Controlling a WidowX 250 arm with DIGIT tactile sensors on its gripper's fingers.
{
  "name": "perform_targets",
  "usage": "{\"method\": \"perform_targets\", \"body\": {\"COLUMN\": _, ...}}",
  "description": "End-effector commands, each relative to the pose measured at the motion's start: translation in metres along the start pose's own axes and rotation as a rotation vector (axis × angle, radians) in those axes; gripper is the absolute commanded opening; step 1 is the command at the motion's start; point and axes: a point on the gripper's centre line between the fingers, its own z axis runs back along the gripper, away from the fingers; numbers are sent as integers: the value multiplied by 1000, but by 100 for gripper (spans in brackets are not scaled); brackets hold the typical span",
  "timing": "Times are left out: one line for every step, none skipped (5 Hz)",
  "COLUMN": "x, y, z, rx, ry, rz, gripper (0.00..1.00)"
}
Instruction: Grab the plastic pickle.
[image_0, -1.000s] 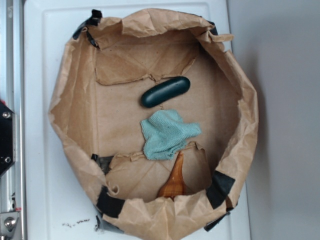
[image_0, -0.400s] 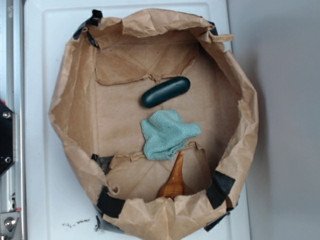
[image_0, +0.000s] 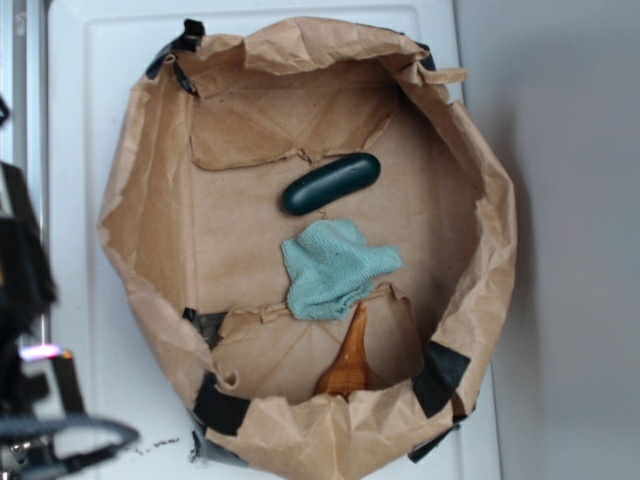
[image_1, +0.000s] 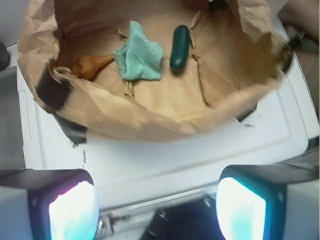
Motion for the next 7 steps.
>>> {"method": "perform_targets", "body": {"x": 49, "y": -39, "z": -1, "rx": 3, "ry": -37, "rz": -1, "gripper": 100}}
{"method": "perform_targets", "body": {"x": 80, "y": -40, "z": -6, "rx": -41, "ry": -45, "rz": 4, "gripper": 100}}
{"method": "perform_targets", "body": {"x": 80, "y": -40, "z": -6, "rx": -41, "ry": -45, "rz": 4, "gripper": 100}}
{"method": "perform_targets", "body": {"x": 80, "y": -40, "z": -6, "rx": -41, "ry": -45, "rz": 4, "gripper": 100}}
{"method": "perform_targets", "body": {"x": 80, "y": -40, "z": -6, "rx": -41, "ry": -45, "rz": 4, "gripper": 100}}
{"method": "perform_targets", "body": {"x": 80, "y": -40, "z": -6, "rx": -41, "ry": -45, "rz": 4, "gripper": 100}}
{"method": "perform_targets", "body": {"x": 105, "y": -22, "z": -20, "rx": -112, "ry": 0, "rz": -61, "gripper": 100}}
